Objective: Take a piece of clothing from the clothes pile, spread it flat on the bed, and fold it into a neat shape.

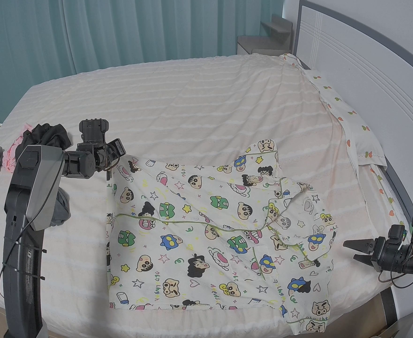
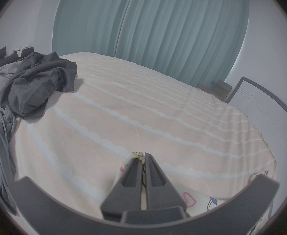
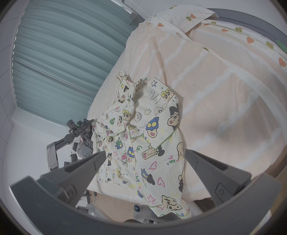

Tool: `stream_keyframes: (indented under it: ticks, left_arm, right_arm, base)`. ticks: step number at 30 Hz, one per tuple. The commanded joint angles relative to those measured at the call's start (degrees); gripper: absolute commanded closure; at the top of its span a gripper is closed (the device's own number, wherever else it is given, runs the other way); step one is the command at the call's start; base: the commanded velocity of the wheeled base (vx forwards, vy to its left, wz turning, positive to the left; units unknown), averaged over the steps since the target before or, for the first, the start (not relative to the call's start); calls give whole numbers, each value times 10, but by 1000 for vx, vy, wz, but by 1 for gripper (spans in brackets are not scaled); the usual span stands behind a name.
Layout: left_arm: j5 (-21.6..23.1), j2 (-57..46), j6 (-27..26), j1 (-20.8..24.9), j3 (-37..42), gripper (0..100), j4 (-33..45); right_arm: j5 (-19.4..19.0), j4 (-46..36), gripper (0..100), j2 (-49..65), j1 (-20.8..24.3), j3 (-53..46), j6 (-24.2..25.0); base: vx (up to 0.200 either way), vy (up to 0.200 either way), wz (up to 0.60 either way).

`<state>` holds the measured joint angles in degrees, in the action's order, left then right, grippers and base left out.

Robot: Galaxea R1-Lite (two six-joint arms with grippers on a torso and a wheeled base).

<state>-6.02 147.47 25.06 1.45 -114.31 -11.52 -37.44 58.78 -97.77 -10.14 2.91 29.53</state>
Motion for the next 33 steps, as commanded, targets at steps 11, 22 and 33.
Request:
stream_keyframes:
  ticks: [11, 22, 33]
  left_arm:
    - [11, -48, 31, -7, 46, 0, 78]
    - [143, -240, 72, 11, 333, 0, 48]
    - [145, -393, 72, 111, 736, 0, -178]
  right_arm:
    - [-1, 0, 0, -3, -1, -1, 0]
    - [-1, 0, 0, -3, -1, -2, 0]
    - [-2, 0, 0, -1, -1, -3, 1]
  base:
    - [0, 0, 0]
    - [0, 0, 0]
    - [-109, 0, 0]
